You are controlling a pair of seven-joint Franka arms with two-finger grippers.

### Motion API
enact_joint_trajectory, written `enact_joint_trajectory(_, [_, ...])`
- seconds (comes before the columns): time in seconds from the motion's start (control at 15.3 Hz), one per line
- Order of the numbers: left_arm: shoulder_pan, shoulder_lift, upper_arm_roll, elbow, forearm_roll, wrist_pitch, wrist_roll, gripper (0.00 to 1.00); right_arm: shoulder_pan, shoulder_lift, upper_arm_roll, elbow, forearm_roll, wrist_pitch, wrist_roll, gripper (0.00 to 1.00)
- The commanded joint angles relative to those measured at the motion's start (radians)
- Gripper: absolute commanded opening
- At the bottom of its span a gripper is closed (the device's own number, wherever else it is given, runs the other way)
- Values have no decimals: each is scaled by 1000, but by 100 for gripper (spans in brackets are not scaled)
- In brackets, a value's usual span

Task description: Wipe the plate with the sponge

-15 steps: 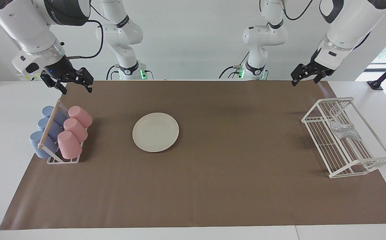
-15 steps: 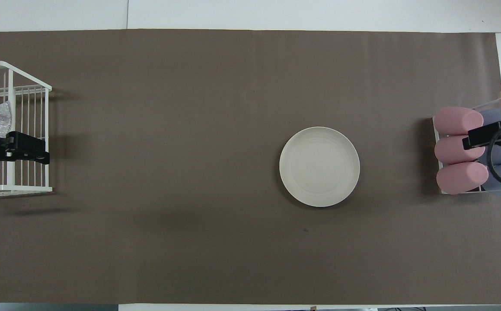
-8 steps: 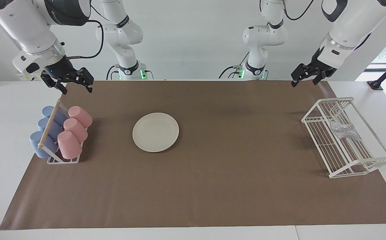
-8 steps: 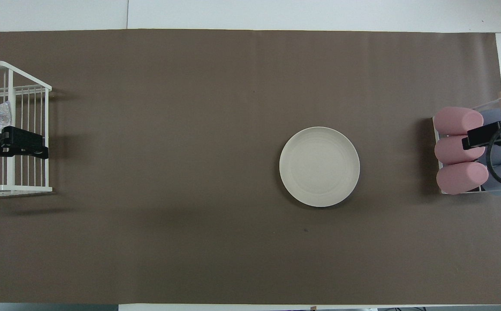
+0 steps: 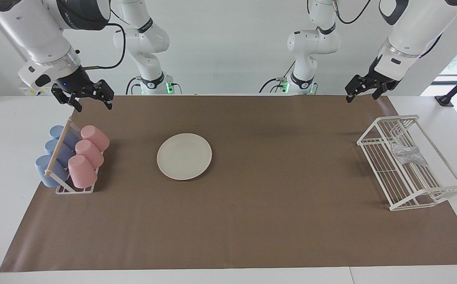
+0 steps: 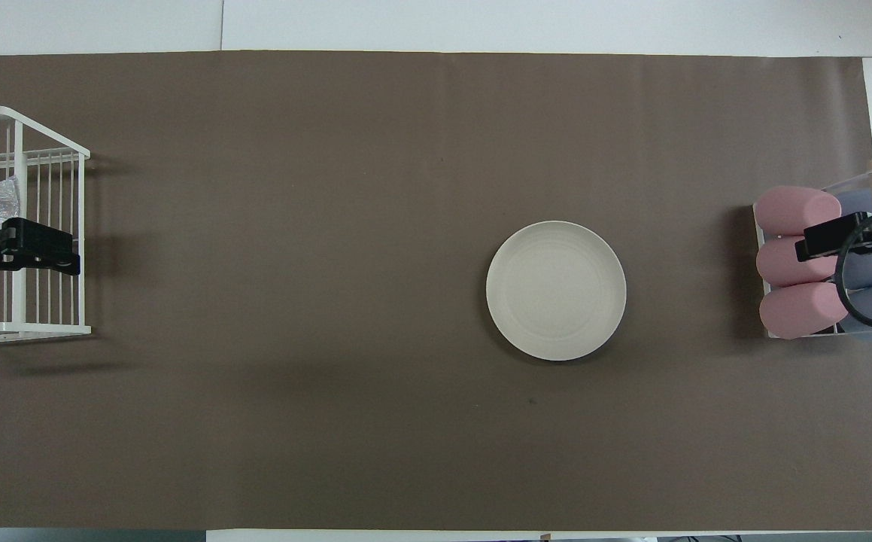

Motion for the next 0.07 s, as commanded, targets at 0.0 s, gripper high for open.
enact_joint_trajectory(0.0, [-10, 4, 7, 18, 15, -18, -9, 100, -7, -7, 11, -3, -8, 12, 6, 100])
